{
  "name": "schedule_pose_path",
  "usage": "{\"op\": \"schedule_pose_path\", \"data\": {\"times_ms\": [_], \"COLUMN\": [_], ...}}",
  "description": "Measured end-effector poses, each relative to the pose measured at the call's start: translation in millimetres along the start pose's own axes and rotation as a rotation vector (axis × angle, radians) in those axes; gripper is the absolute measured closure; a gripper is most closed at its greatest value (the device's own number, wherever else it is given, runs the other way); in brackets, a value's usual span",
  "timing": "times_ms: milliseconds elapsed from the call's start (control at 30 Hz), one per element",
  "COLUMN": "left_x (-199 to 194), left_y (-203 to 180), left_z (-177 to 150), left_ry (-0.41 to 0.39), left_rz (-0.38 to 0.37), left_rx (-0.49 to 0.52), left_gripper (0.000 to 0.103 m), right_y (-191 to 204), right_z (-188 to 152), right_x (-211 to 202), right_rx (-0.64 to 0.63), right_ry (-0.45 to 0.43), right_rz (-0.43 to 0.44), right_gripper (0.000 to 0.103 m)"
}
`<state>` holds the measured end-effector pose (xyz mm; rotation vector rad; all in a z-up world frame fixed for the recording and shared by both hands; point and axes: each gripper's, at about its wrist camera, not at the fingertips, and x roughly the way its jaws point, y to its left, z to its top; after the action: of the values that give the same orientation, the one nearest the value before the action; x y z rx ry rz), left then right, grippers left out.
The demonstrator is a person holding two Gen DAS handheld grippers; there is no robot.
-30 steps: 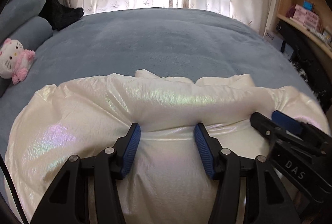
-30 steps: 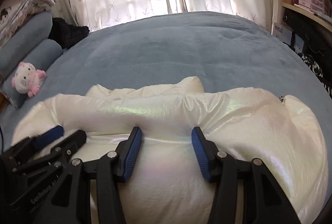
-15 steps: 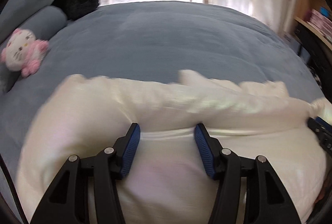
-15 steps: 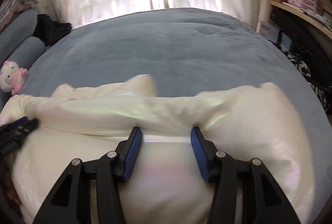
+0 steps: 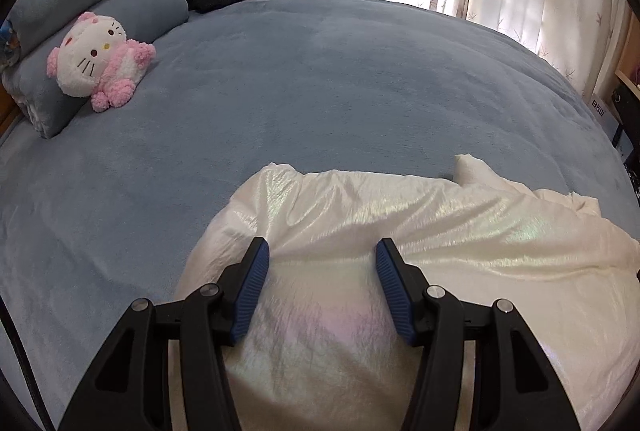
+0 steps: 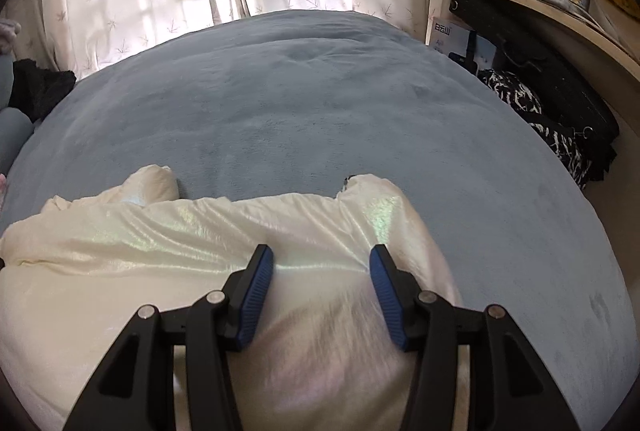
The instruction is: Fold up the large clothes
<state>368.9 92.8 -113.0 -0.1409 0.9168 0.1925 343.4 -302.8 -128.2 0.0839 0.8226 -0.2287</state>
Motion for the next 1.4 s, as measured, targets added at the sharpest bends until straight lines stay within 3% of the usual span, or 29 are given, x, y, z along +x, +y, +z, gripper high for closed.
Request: {"op": "schedule_pose_path", "data": {"times_ms": [300, 567, 700, 933, 1100, 1400], "left_x": [-43.2, -108.5, -141.5, -194.7, -215.8, -188.0], "left_y": [-7.9, -6.7, -0.3, 13.1, 26.2, 39.4], "left_z": [-6.3, -22.2, -36.9, -74.8, -108.9, -177.4], "left_ry": [0.056, 0.090, 0.084, 0.060, 0.065, 0.148], "left_rz": [-0.009, -0.047, -0.084, -0.194, -0.303, -0.573], "left_rx": [0.040, 0.036, 0.039, 0.022, -0.052, -0.185], "left_gripper": [0.048, 0.048, 0.040, 0.033, 0.029, 0.029], "right_y": [4.4, 32.9, 45.9, 65.3, 76.0, 84.0], "right_z": [-5.2, -26.0, -42.3, -74.0, -105.2, -153.3], "right_x": [-46.5, -101.8, -135.6, -180.8, -198.6, -196.0], "right_rx": [0.021, -0.005, -0.023, -0.071, -0.087, -0.084], "right_ry": [0.023, 0.070, 0.065, 0.021, 0.005, 0.036], "right_rz": [0.061, 0.132, 0.193, 0.254, 0.279, 0.332], "right_gripper": [0.052, 0.052, 0.052, 0.052, 0.052, 0.052]}}
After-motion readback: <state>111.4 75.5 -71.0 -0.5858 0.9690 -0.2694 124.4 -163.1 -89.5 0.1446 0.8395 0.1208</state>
